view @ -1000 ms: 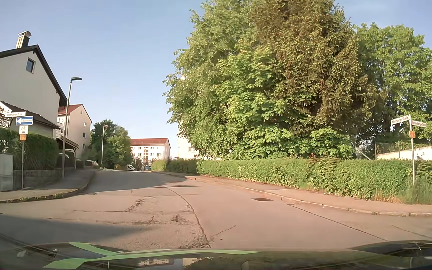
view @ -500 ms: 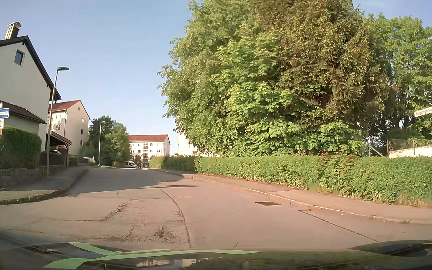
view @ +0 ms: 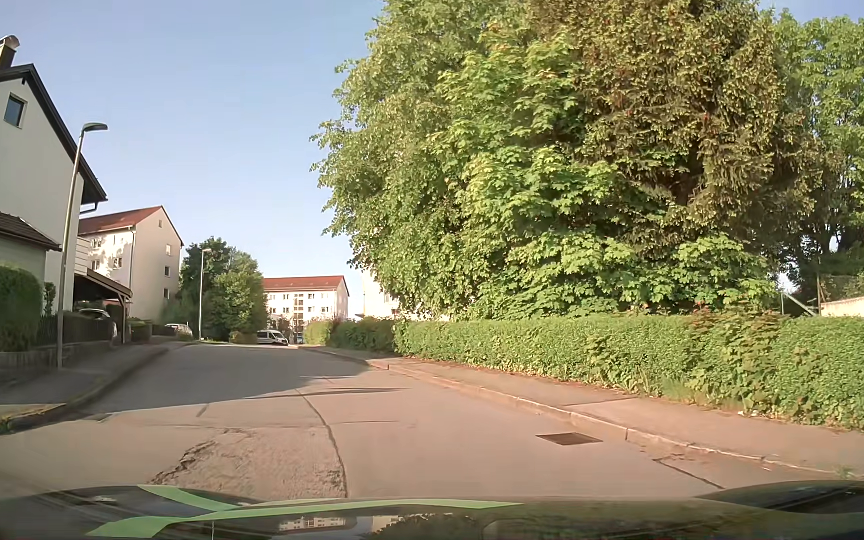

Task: Follow the waypoints while adhering to traffic rules and regulations

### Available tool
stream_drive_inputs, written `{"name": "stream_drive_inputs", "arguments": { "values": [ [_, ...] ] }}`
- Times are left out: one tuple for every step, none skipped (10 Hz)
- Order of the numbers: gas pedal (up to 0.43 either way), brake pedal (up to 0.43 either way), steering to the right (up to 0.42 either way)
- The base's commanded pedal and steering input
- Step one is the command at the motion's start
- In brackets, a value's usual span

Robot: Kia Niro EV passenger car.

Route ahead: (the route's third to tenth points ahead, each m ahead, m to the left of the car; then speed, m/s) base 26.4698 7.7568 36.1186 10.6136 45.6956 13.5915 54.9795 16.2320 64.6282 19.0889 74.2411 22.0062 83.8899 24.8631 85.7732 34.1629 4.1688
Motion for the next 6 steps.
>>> {"name": "stream_drive_inputs", "arguments": {
  "values": [
    [0.358,0.000,-0.086],
    [0.339,0.000,-0.098],
    [0.339,0.000,-0.121],
    [0.311,0.000,-0.143],
    [0.240,0.000,-0.168],
    [0.228,0.000,-0.186]
  ]
}}
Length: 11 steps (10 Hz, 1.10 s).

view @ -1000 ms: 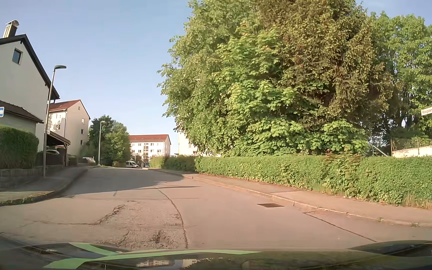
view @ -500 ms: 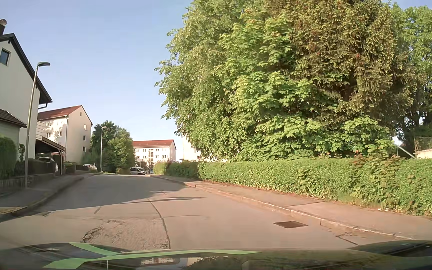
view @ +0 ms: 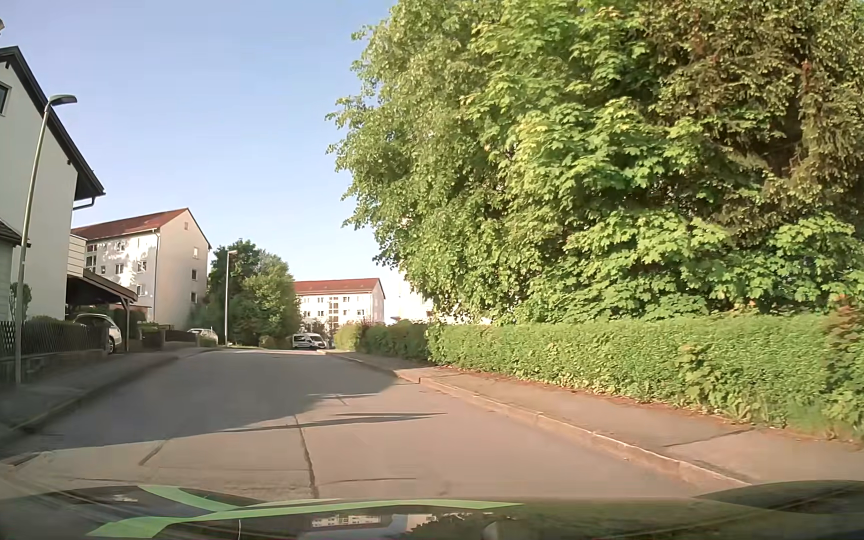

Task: Follow the waypoints while adhering to traffic rules and regulations

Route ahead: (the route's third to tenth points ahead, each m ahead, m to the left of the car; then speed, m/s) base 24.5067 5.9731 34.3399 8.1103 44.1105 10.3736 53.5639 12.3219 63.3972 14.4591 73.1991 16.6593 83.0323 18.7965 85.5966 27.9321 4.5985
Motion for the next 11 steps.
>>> {"name": "stream_drive_inputs", "arguments": {
  "values": [
    [0.228,0.000,-0.197],
    [0.228,0.000,-0.197],
    [0.228,0.000,-0.188],
    [0.240,0.000,-0.178],
    [0.248,0.000,-0.168],
    [0.280,0.000,-0.156],
    [0.287,0.000,-0.149],
    [0.311,0.000,-0.141],
    [0.311,0.000,-0.131],
    [0.319,0.000,-0.119],
    [0.319,0.000,-0.110]
  ]
}}
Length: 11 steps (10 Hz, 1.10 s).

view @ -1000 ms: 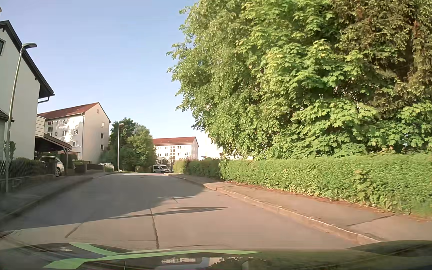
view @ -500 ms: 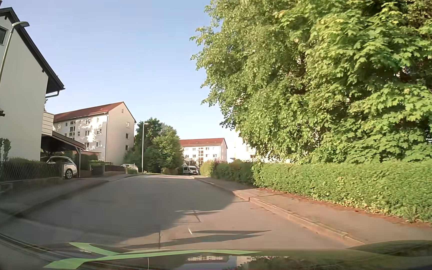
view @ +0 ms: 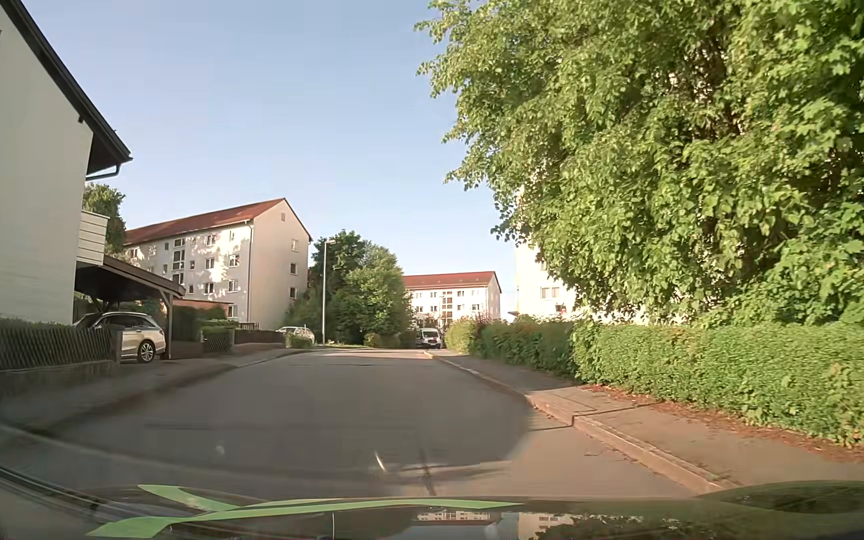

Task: Follow the waypoints while adhering to traffic rules and regulations

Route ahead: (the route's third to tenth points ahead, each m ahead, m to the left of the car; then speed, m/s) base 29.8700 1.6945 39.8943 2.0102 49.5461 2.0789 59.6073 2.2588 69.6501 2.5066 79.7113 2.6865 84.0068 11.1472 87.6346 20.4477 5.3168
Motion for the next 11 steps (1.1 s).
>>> {"name": "stream_drive_inputs", "arguments": {
  "values": [
    [0.319,0.000,-0.103],
    [0.319,0.000,-0.100],
    [0.299,0.000,-0.099],
    [0.299,0.000,-0.096],
    [0.287,0.000,-0.087],
    [0.287,0.000,-0.075],
    [0.287,0.000,-0.065],
    [0.268,0.000,-0.058],
    [0.268,0.000,-0.052],
    [0.248,0.000,-0.047],
    [0.240,0.000,-0.042]
  ]
}}
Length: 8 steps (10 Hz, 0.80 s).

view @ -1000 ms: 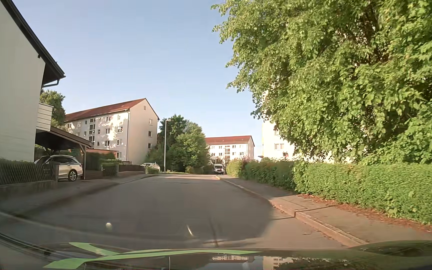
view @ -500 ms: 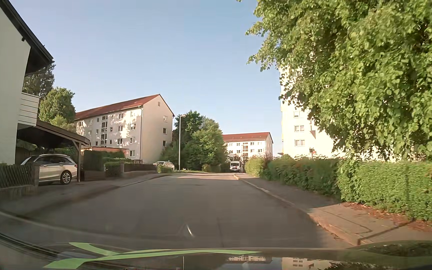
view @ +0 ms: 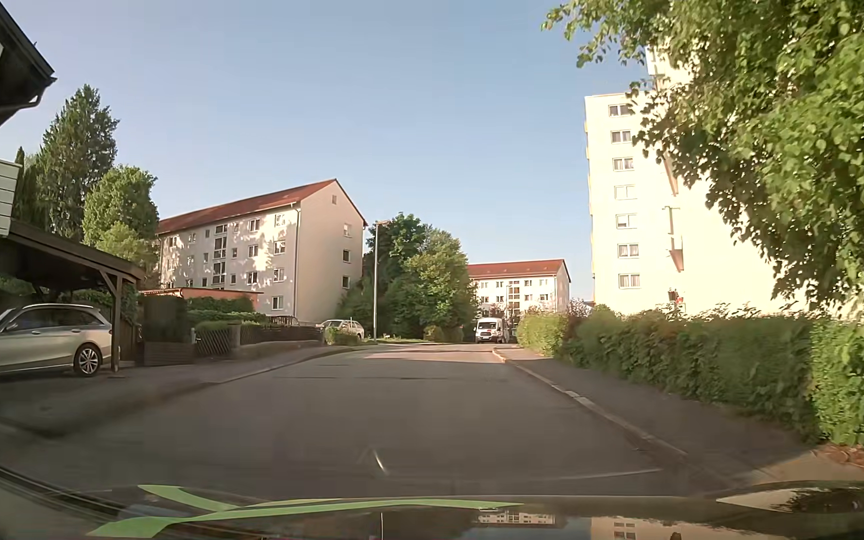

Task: Follow the waypoints while adhering to traffic rules and regulations

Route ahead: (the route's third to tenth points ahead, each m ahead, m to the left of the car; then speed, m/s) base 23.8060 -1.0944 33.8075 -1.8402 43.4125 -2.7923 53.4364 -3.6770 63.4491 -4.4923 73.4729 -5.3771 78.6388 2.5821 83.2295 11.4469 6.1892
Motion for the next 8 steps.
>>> {"name": "stream_drive_inputs", "arguments": {
  "values": [
    [0.209,0.000,-0.038],
    [0.197,0.000,-0.032],
    [0.197,0.000,-0.024],
    [0.169,0.000,-0.014],
    [0.157,0.000,-0.007],
    [0.157,0.000,-0.004],
    [0.157,0.000,-0.003],
    [0.157,0.000,-0.003]
  ]
}}
